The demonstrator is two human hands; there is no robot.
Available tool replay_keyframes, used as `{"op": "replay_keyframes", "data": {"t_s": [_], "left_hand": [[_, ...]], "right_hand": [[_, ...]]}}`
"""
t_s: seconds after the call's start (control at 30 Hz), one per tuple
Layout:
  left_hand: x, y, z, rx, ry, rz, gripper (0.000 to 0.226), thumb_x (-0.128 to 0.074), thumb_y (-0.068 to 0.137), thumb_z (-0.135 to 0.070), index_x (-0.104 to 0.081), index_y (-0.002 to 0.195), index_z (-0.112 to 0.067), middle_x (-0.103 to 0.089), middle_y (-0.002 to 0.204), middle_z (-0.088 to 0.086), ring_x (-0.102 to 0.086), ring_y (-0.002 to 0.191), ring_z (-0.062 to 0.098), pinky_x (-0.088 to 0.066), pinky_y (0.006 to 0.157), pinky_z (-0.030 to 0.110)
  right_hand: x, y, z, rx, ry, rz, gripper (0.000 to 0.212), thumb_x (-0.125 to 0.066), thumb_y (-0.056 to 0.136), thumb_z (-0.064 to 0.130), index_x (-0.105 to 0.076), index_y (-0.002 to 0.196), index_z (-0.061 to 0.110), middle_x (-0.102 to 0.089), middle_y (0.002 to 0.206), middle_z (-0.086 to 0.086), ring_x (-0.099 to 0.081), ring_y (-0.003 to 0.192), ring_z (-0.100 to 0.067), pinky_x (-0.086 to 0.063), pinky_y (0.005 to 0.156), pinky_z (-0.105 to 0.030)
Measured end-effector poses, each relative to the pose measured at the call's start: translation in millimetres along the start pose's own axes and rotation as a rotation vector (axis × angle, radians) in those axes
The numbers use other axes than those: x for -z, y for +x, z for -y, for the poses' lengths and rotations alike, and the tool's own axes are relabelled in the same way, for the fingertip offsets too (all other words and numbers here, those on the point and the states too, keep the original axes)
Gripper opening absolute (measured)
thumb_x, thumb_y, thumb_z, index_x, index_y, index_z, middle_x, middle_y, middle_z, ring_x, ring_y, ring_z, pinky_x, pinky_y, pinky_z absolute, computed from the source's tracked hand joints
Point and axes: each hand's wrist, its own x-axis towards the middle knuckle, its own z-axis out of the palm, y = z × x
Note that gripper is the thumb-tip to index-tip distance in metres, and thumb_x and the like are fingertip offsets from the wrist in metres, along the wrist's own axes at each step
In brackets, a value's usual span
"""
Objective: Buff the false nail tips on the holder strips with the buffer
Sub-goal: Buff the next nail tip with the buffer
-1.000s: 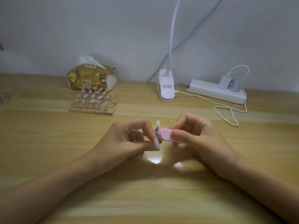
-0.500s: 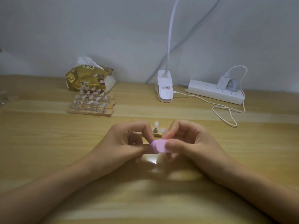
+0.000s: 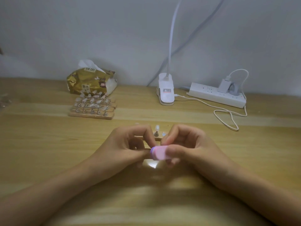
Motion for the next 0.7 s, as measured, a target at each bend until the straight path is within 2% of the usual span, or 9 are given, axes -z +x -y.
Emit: {"op": "replay_keyframes", "data": {"t_s": [0.1, 0.17, 0.23, 0.37, 0.5, 0.63, 0.7], "left_hand": [[-1, 0, -1, 0.021, 0.0, -0.007, 0.018, -0.081, 0.071, -0.021, -0.063, 0.068, -0.017, -0.07, 0.073, 0.001, -0.055, 0.05, 0.025, -0.044, 0.047, 0.02], [-1, 1, -1, 0.009, -0.005, 0.0, 0.019, -0.08, 0.069, -0.027, -0.063, 0.068, -0.018, -0.068, 0.072, -0.002, -0.055, 0.048, 0.019, -0.043, 0.048, 0.019], [0, 1, 0, 0.001, -0.005, 0.002, 0.015, -0.076, 0.068, -0.03, -0.063, 0.068, -0.021, -0.063, 0.069, -0.007, -0.053, 0.045, 0.014, -0.041, 0.048, 0.018], [1, 0, 2, 0.032, -0.005, -0.013, 0.018, -0.079, 0.069, -0.028, -0.064, 0.069, -0.02, -0.071, 0.075, -0.003, -0.056, 0.052, 0.021, -0.044, 0.048, 0.02], [1, 1, 1, -0.004, 0.022, 0.005, 0.013, -0.075, 0.069, -0.03, -0.065, 0.069, -0.024, -0.063, 0.072, -0.005, -0.055, 0.045, 0.012, -0.041, 0.047, 0.019], [1, 0, 0, 0.021, 0.017, -0.001, 0.015, -0.078, 0.072, -0.022, -0.064, 0.069, -0.02, -0.068, 0.073, -0.004, -0.054, 0.047, 0.012, -0.043, 0.048, 0.019], [0, 0, 0, 0.01, 0.023, 0.017, 0.015, -0.078, 0.071, -0.026, -0.064, 0.07, -0.02, -0.068, 0.072, 0.0, -0.054, 0.046, 0.012, -0.043, 0.049, 0.019]], "right_hand": [[8, 1, 3, -0.006, 0.005, -0.142, 0.018, -0.084, 0.07, 0.01, -0.069, 0.07, 0.02, -0.069, 0.079, -0.012, -0.061, 0.061, -0.016, -0.053, 0.055, -0.019], [8, 0, 4, 0.036, 0.025, -0.09, 0.022, -0.085, 0.072, 0.005, -0.07, 0.071, 0.021, -0.069, 0.077, -0.007, -0.061, 0.06, -0.012, -0.052, 0.055, -0.017], [2, -1, 3, 0.038, -0.01, 0.005, 0.017, -0.079, 0.077, 0.004, -0.07, 0.074, 0.018, -0.07, 0.079, -0.007, -0.065, 0.061, -0.011, -0.053, 0.057, -0.018], [10, 1, 4, -0.01, -0.019, -0.139, 0.016, -0.082, 0.073, 0.01, -0.069, 0.07, 0.019, -0.072, 0.085, -0.015, -0.064, 0.068, -0.015, -0.053, 0.058, -0.018], [1, -3, 3, 0.02, -0.004, 0.035, 0.017, -0.079, 0.076, 0.005, -0.07, 0.074, 0.019, -0.072, 0.08, -0.006, -0.066, 0.063, -0.011, -0.054, 0.058, -0.018], [8, -1, 4, 0.023, -0.014, -0.109, 0.013, -0.075, 0.072, 0.008, -0.07, 0.069, 0.019, -0.072, 0.077, -0.006, -0.063, 0.058, -0.009, -0.051, 0.054, -0.016], [8, -3, 5, 0.042, 0.013, -0.07, 0.016, -0.078, 0.073, 0.006, -0.07, 0.071, 0.019, -0.071, 0.077, -0.005, -0.063, 0.059, -0.009, -0.051, 0.055, -0.016]]}}
